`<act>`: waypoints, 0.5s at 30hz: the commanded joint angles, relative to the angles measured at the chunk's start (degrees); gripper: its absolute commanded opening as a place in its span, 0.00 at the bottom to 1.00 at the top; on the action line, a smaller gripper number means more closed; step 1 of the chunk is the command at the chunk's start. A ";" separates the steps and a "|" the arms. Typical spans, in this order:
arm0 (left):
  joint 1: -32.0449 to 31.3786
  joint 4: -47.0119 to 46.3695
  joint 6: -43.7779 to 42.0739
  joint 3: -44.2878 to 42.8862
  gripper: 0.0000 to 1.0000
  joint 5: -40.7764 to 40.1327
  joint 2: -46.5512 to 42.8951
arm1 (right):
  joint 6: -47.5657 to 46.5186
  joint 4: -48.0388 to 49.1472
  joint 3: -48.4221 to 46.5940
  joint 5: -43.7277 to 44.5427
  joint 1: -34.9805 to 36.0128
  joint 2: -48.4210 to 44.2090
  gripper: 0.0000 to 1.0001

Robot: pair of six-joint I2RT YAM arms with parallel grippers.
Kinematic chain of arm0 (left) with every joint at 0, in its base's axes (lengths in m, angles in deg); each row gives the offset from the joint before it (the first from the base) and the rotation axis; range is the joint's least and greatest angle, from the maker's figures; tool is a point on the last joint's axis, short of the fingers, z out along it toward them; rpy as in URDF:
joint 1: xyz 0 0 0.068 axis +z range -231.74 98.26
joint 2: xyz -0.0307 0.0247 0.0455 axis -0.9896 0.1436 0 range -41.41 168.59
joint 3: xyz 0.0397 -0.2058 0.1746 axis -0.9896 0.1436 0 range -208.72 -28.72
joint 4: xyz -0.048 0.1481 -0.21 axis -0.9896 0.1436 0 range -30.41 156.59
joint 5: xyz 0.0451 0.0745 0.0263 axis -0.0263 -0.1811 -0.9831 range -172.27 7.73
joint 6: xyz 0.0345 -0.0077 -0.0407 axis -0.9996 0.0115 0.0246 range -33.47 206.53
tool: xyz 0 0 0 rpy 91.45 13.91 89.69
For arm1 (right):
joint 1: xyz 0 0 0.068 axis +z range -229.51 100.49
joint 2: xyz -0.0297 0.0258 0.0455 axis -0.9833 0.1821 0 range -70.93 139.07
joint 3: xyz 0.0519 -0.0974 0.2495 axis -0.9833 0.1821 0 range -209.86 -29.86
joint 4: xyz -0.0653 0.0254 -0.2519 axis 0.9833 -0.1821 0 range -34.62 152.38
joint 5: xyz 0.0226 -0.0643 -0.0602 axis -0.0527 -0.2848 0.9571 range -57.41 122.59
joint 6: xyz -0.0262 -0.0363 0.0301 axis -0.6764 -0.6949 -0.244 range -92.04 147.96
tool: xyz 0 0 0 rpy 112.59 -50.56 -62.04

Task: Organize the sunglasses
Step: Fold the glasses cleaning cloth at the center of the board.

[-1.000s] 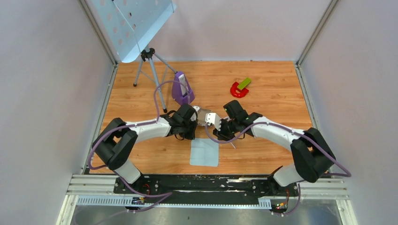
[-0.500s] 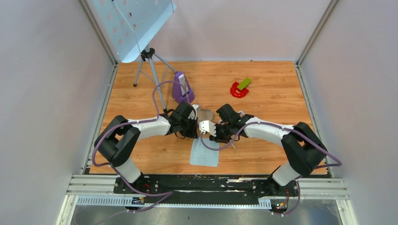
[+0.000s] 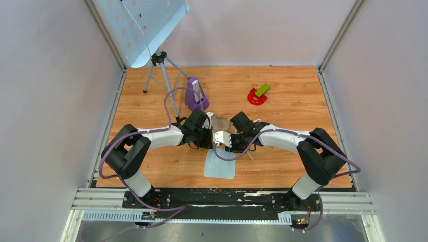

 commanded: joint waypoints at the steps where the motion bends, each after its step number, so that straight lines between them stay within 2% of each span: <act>1: 0.34 0.51 -0.05 0.98 0.00 0.21 0.54 | -1.75 -4.46 -2.06 1.21 1.62 3.25 0.26; 9: 0.45 0.71 -0.07 1.77 0.00 -0.39 -1.81 | 0.35 -5.56 -3.60 3.11 2.23 4.51 0.01; 15: 0.45 -2.13 0.44 4.83 0.00 -1.43 -7.71 | 2.05 -5.23 -3.24 6.45 2.21 0.74 0.00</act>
